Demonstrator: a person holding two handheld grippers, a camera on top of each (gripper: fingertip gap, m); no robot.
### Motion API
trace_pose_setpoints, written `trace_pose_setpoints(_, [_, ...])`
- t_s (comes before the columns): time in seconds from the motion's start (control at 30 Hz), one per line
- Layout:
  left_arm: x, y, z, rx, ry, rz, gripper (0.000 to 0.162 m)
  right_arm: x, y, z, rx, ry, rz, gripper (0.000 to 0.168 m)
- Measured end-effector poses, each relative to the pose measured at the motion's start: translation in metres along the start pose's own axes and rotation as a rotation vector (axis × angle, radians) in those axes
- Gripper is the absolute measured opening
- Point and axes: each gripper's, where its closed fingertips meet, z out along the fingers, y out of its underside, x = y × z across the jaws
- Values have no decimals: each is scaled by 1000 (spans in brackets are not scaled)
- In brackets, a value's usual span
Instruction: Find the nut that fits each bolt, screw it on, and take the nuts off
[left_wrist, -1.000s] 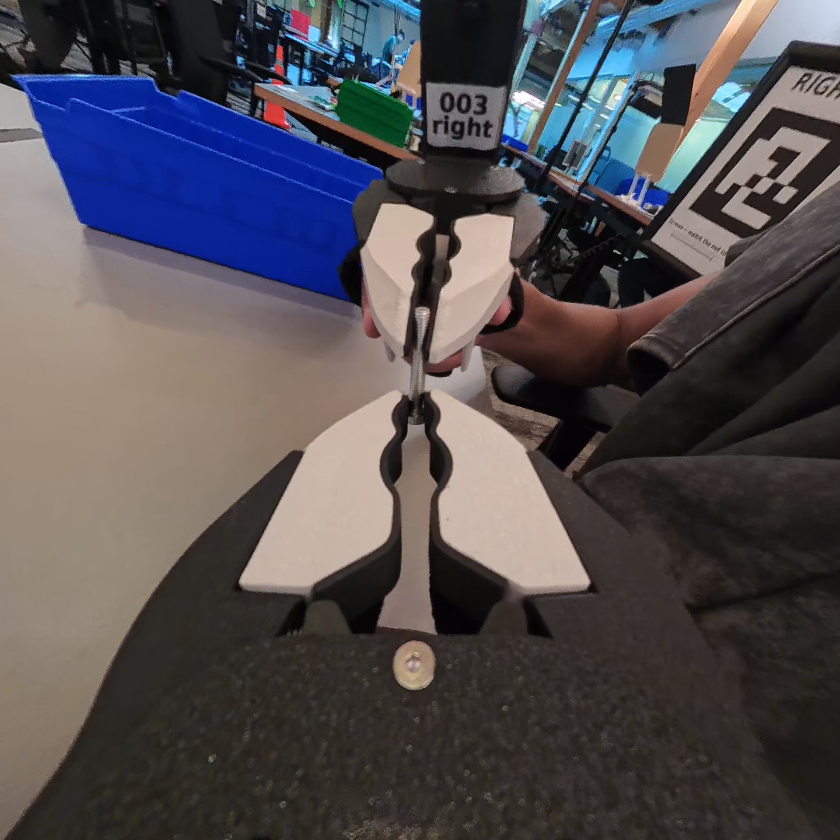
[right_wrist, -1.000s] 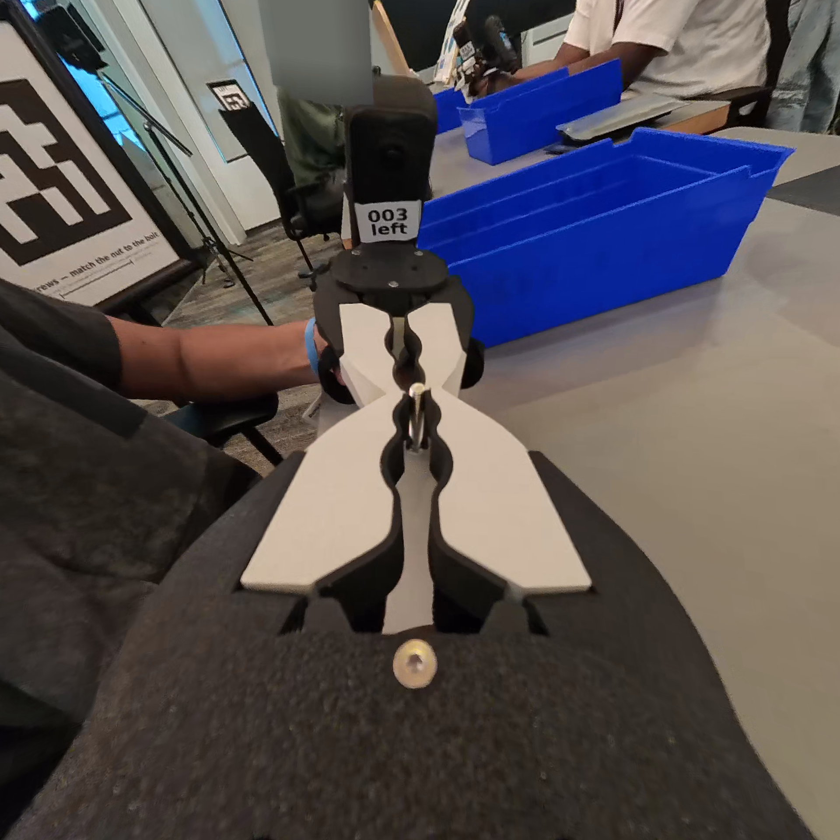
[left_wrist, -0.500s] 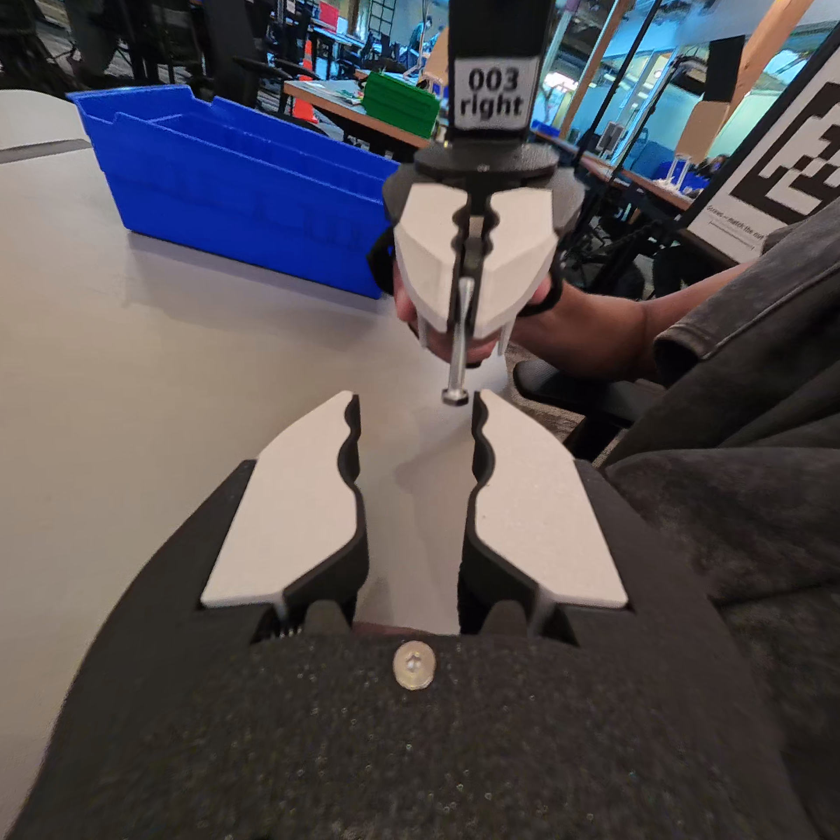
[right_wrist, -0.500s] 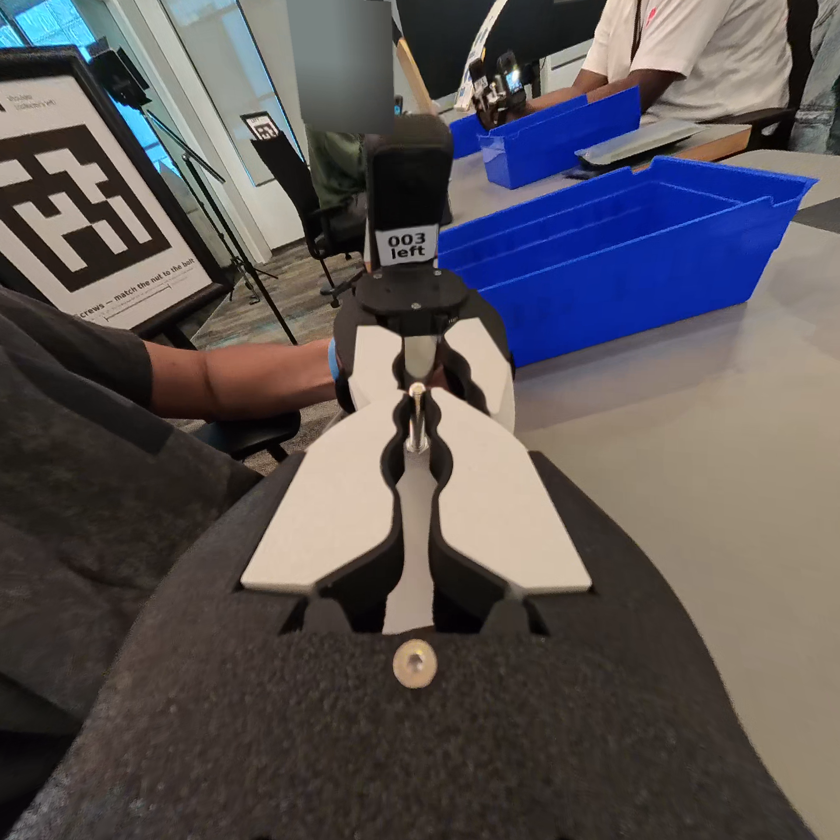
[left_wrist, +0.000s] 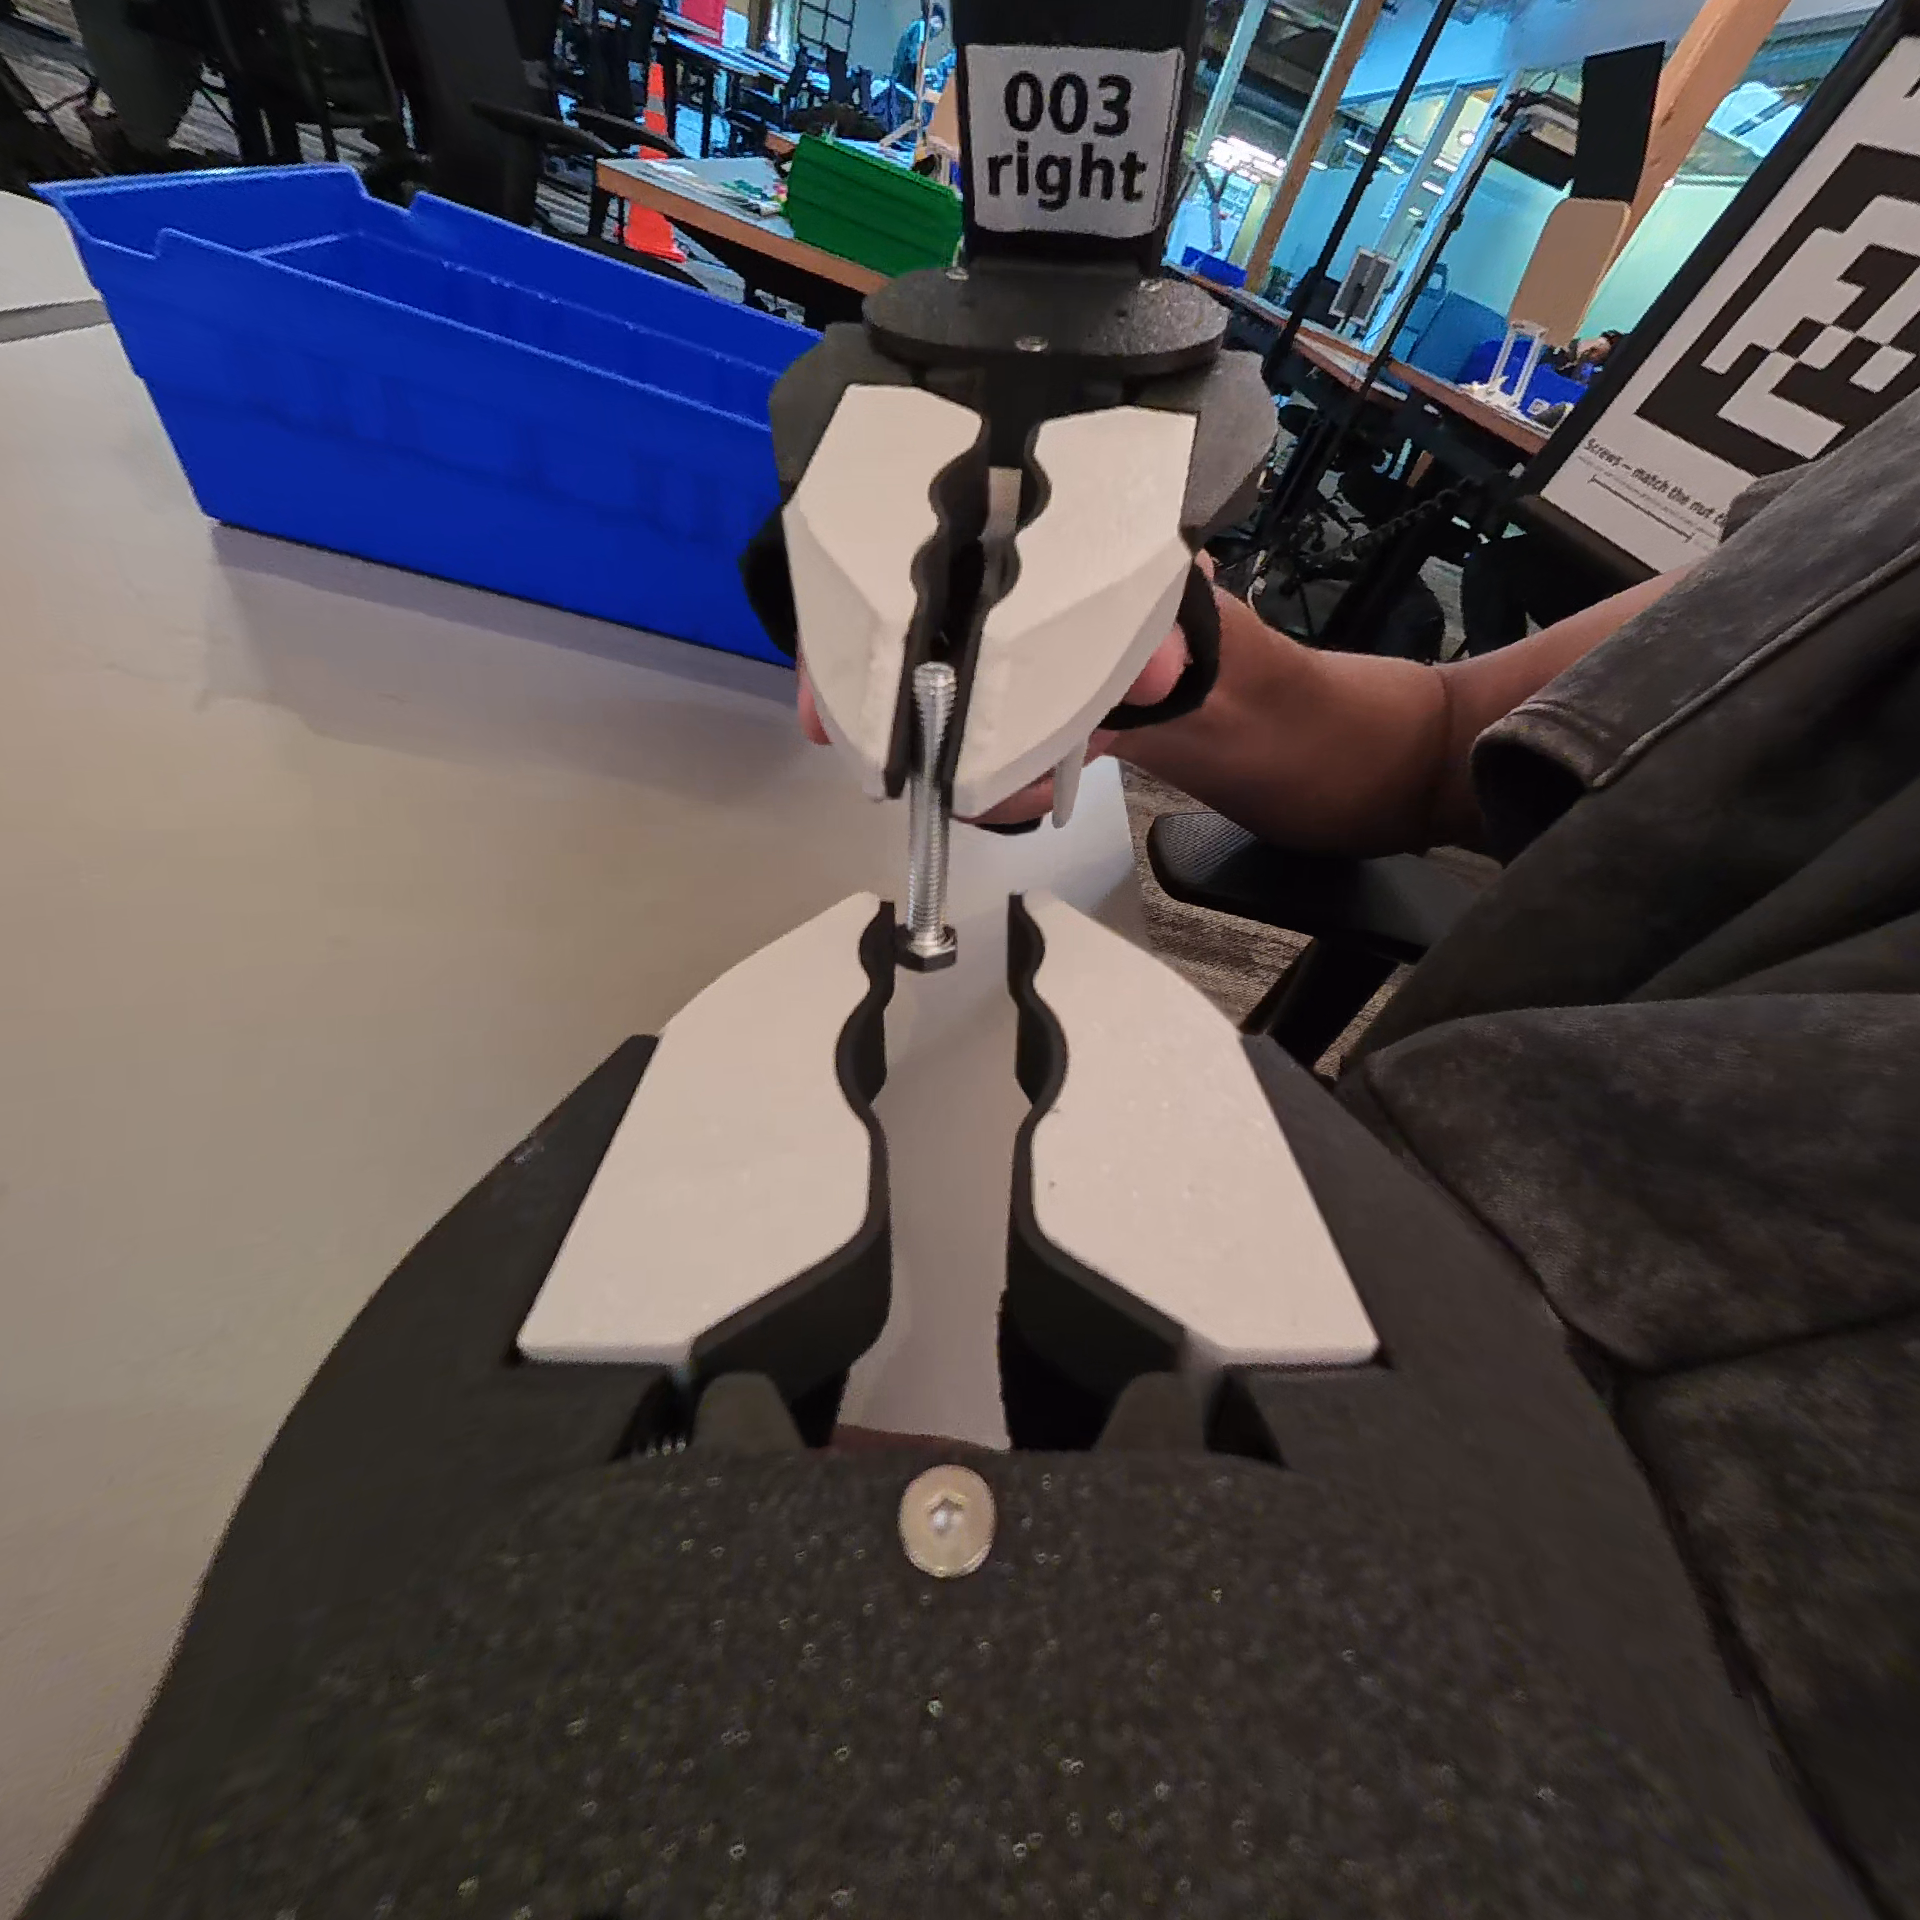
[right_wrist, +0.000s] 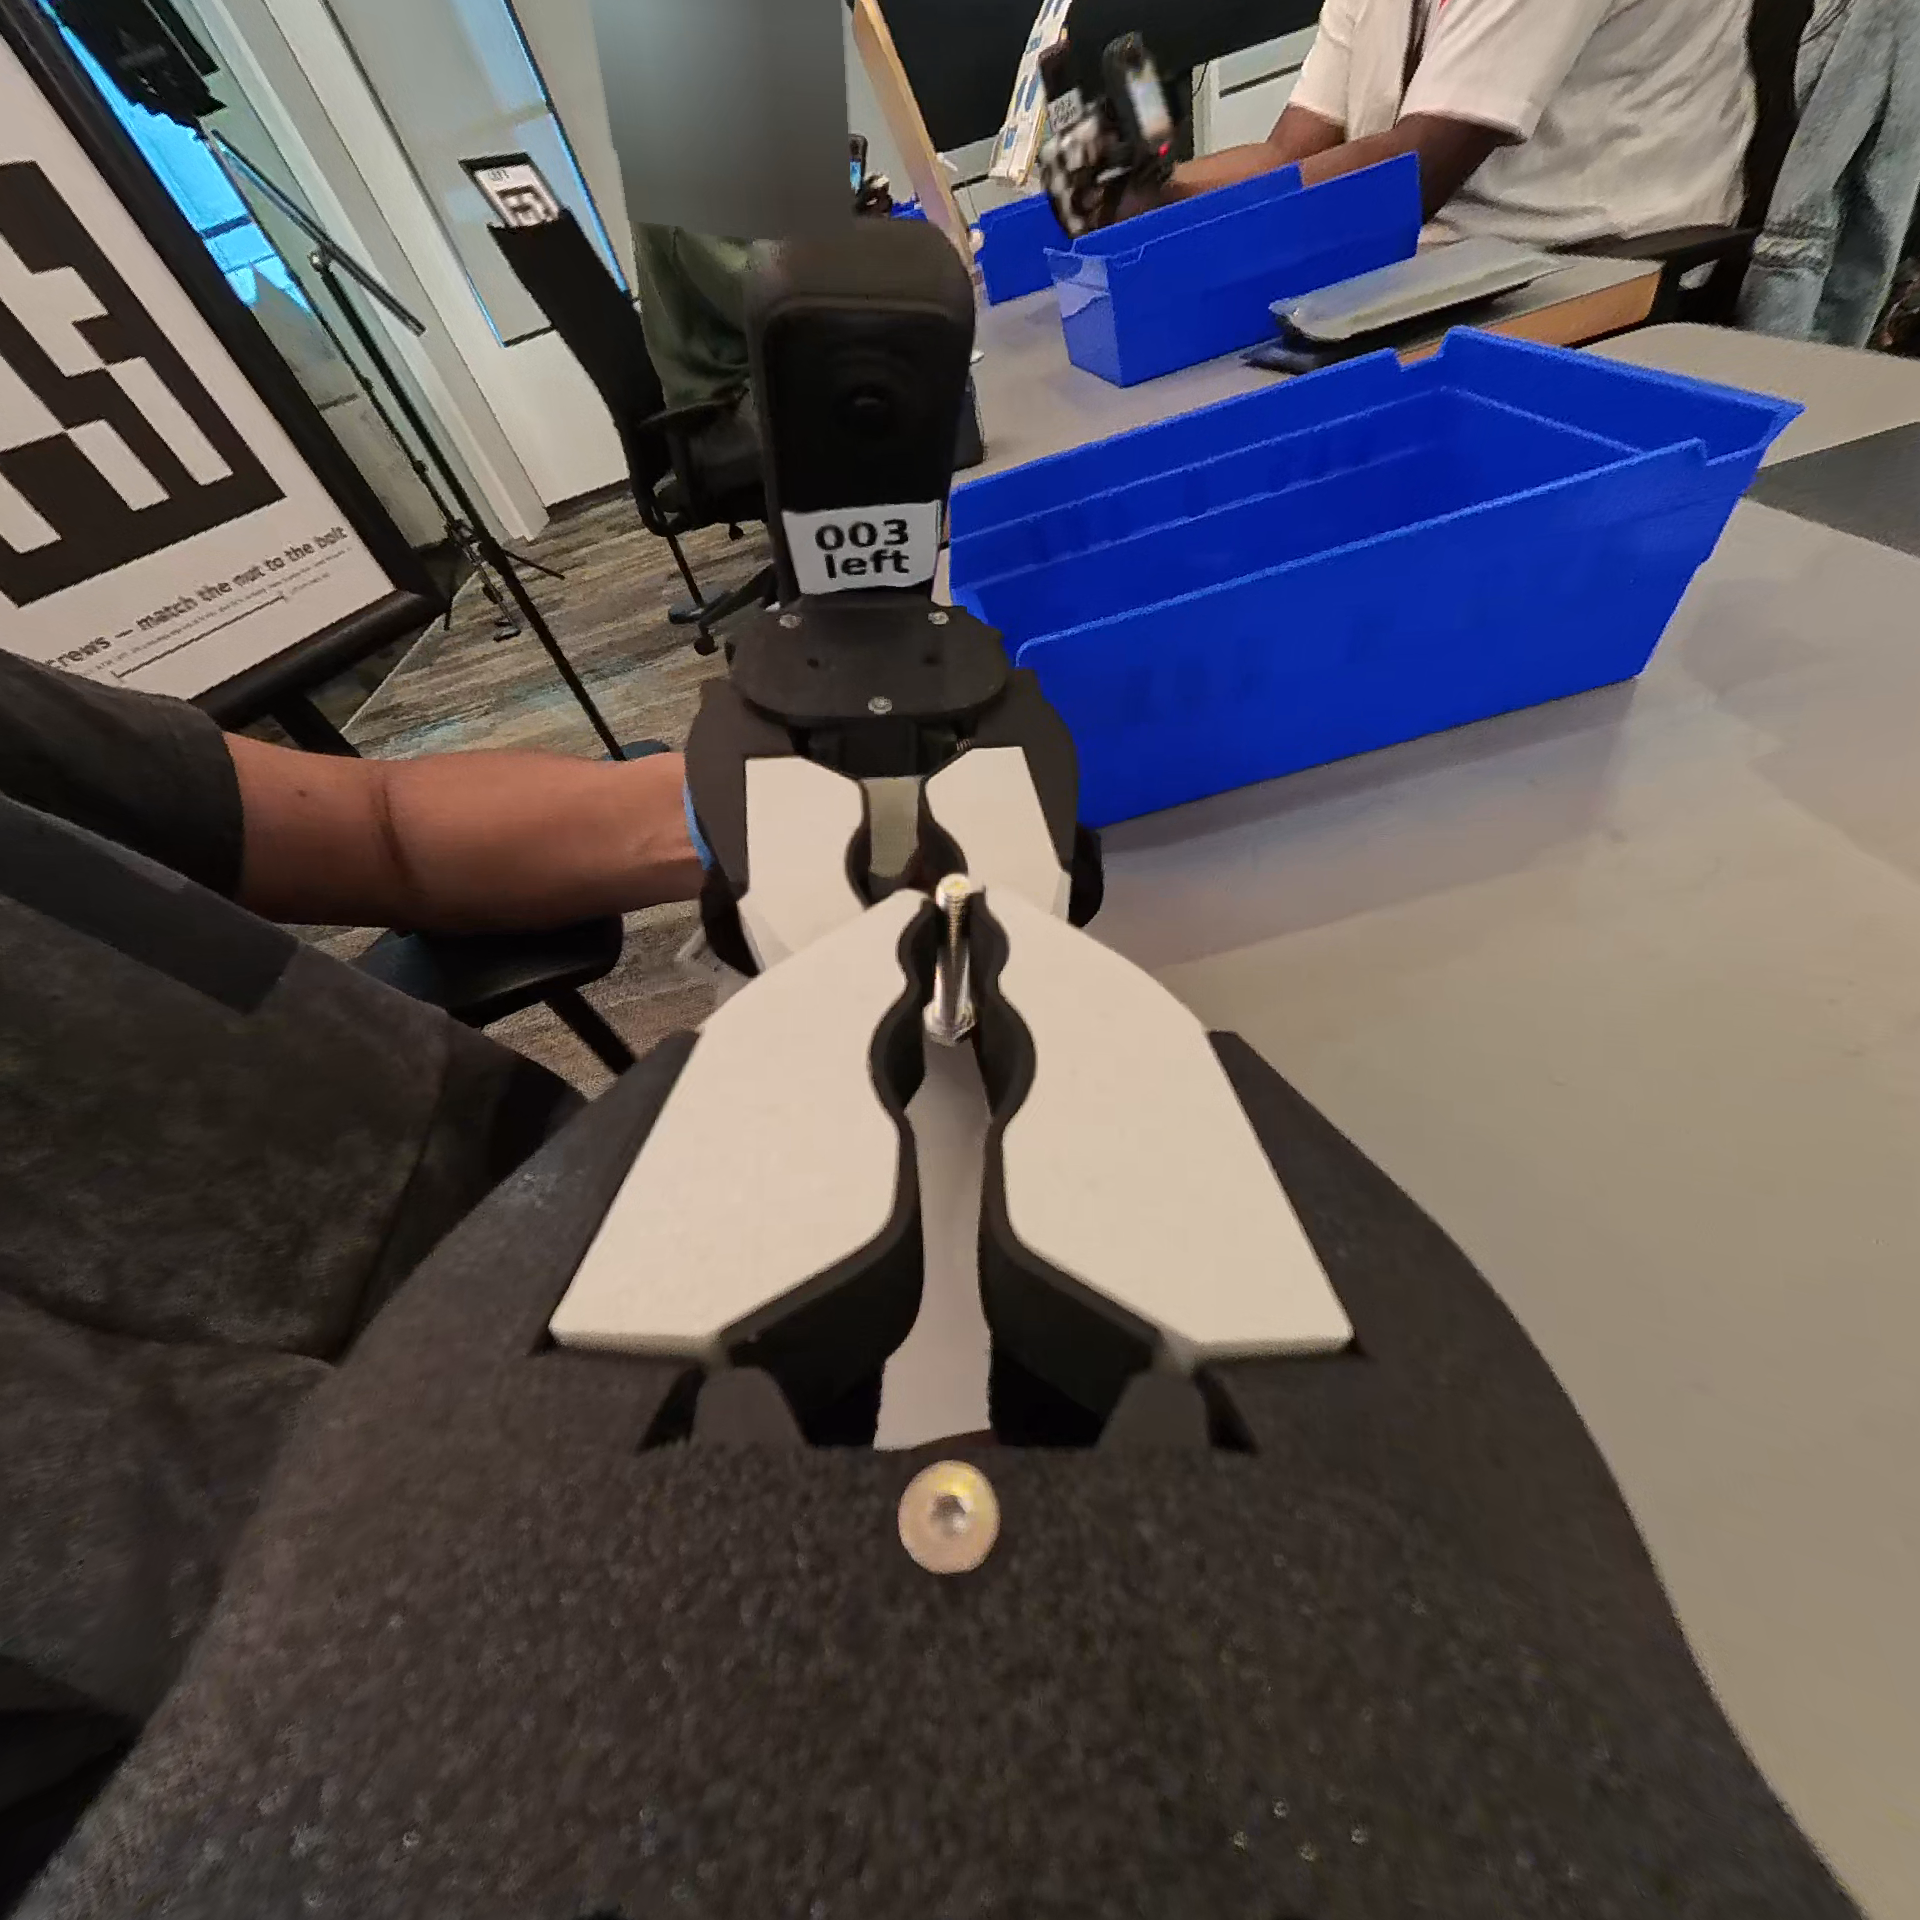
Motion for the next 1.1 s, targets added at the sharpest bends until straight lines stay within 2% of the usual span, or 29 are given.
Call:
trace_pose_setpoints(0.1, [-5,-1,-2,6,-37,19,13,0,-1,1,-1,24,-9,5])
trace_pose_setpoints(0.27, [-7,2,-1,-11,-53,32,19,5,0,1,-11,38,8,5])
trace_pose_setpoints(0.4, [-9,2,-2,-15,-67,43,10,4,1,0,-10,16,32,5])
trace_pose_setpoints(0.57, [-11,3,-2,-23,-73,42,10,6,2,0,-18,21,43,6])
trace_pose_setpoints(0.6, [-13,2,-3,-20,-86,42,10,8,2,-3,-22,36,32,9])
trace_pose_setpoints(0.67, [-15,-2,-7,-3,-92,37,10,9,-3,-15,-32,56,9,28])
trace_pose_setpoints(0.73, [-19,-8,-14,25,-119,36,10,-4,-6,-34,-65,29,-4,32])
trace_pose_setpoints(0.8, [-23,-11,-19,41,-143,36,10,-24,16,-51,-215,0,-56,29])
trace_pose_setpoints(0.87, [-27,-13,-22,44,-181,41,10,-33,58,-65,-409,71,-157,32])
trace_pose_setpoints(0.97, [-27,-9,-19,17,-192,61,10,-40,123,-74,-631,175,-213,26])
trace_pose_setpoints(1.03, [-25,-6,-14,-3,-186,69,10,-38,152,-79,-729,237,-229,25])
trace_pose_setpoints(1.1, [-24,-2,-9,-27,-190,87,10,-43,166,-79,-770,222,-215,23])
